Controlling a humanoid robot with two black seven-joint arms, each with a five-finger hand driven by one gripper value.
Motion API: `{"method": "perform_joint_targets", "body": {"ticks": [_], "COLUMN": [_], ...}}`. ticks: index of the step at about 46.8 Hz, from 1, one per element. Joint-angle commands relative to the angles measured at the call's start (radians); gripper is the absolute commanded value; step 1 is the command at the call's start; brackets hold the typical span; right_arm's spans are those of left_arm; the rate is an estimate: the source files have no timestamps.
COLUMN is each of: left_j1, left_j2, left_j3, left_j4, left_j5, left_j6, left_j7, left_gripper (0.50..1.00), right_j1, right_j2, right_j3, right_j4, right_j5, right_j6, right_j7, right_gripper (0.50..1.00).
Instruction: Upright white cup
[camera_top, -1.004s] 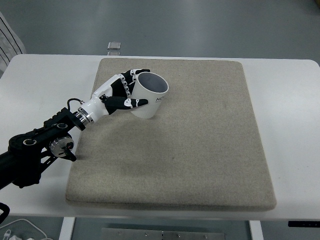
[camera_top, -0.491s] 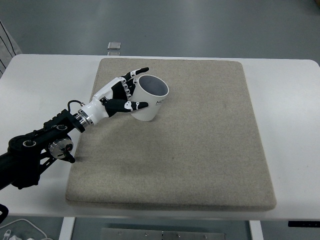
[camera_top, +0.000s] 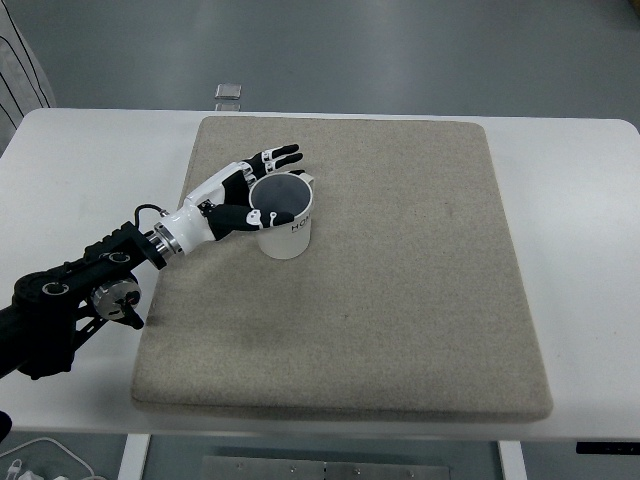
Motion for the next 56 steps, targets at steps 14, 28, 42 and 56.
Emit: {"method": "perform_joint_targets", "body": {"ticks": [14,28,42,56], "left_j1": [-0.015,-0.061,-0.097,-0.101], "left_j2": [0.043,0.143,0.155,0.154], "left_j3": [-0.009,-0.001,-0.017,-0.015], "left_j4": [-0.052,-0.096,-0.081,-0.035], "left_j5": [-0.081,-0.199,-0.219,-0.247], "left_j6": [-0.045,-0.076,-0.062,-0.042], "left_j7": [0.0,0.0,0.0,0.0], "left_gripper": [0.99,0.973,0.986,0.99], "right_j1": [0.0,0.0,0.0,0.0], "right_j2": [0.0,0.0,0.0,0.0], "right_j3": [0.0,0.0,0.0,0.0], "right_j4": [0.0,0.0,0.0,0.0], "right_j5": [0.0,0.0,0.0,0.0], "right_j6": [0.0,0.0,0.0,0.0], "right_j7": [0.0,0.0,0.0,0.0], "right_gripper": [0.93,0.93,0.93,0.93]}}
